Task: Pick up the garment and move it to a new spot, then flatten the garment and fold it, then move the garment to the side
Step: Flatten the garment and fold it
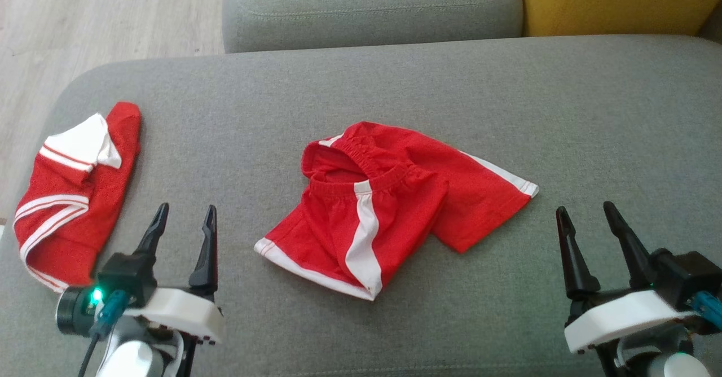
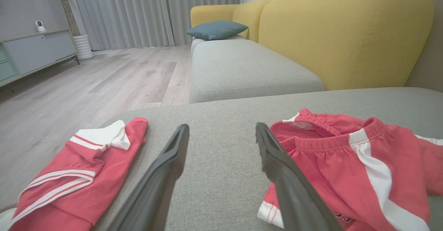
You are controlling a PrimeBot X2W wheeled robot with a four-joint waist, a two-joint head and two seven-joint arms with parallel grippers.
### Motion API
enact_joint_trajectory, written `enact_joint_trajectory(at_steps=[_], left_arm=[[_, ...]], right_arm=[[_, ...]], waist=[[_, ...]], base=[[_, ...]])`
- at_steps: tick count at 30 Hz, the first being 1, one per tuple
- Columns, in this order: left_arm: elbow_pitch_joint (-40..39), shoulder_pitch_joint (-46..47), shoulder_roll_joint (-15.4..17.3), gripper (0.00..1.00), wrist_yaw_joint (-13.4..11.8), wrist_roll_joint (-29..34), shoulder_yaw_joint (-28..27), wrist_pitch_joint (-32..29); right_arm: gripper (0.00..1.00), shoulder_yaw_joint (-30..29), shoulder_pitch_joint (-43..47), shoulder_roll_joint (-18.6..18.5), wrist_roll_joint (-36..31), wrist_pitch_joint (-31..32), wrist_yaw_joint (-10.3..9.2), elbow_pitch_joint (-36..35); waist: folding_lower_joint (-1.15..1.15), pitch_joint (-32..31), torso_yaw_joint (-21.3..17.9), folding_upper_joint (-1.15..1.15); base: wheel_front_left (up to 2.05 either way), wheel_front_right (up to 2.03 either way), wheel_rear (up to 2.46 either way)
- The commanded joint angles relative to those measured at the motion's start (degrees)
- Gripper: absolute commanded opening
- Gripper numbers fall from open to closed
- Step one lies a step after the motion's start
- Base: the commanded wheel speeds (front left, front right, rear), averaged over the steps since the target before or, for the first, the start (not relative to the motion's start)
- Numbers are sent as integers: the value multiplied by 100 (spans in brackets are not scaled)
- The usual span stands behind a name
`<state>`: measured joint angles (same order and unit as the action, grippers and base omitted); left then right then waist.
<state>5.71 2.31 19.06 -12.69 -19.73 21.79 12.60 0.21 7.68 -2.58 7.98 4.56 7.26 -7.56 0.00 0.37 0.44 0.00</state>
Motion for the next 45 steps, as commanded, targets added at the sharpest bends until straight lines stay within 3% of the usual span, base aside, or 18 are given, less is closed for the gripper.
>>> enact_joint_trajectory(at_steps=[1,12,17,21,33,43,44,45], left_arm=[[-174,204,161,100,-50,14,-200,-13],[-185,250,184,100,-82,26,-150,-9],[-221,458,161,100,22,116,27,-52],[-198,888,50,100,294,204,355,-230],[695,2597,-544,100,1522,333,1563,-1446],[1596,3176,-525,100,1710,492,1868,-2097],[1643,3194,-545,85,1733,437,1875,-2191],[1660,3214,-564,25,1753,394,1886,-2250]], right_arm=[[100,144,-178,-30,9,21,23,-212],[100,157,-205,-30,12,31,23,-229],[100,161,-245,-30,12,25,23,-255],[100,212,-338,-30,5,17,23,-270],[100,413,-711,-30,41,-51,23,-146],[100,421,-799,-30,156,-196,23,40],[100,416,-801,-30,169,-210,23,55],[100,415,-804,-30,178,-222,23,68]], waist=[[0,2,0,0],[0,55,-9,0],[0,197,-15,0],[0,393,-59,0],[0,971,-530,0],[0,1106,-866,0],[0,1110,-881,0],[0,1114,-894,0]], base=[[0,0,0],[0,0,0],[0,0,0],[0,0,0],[0,0,0],[0,0,0],[0,0,0],[0,0,0]])
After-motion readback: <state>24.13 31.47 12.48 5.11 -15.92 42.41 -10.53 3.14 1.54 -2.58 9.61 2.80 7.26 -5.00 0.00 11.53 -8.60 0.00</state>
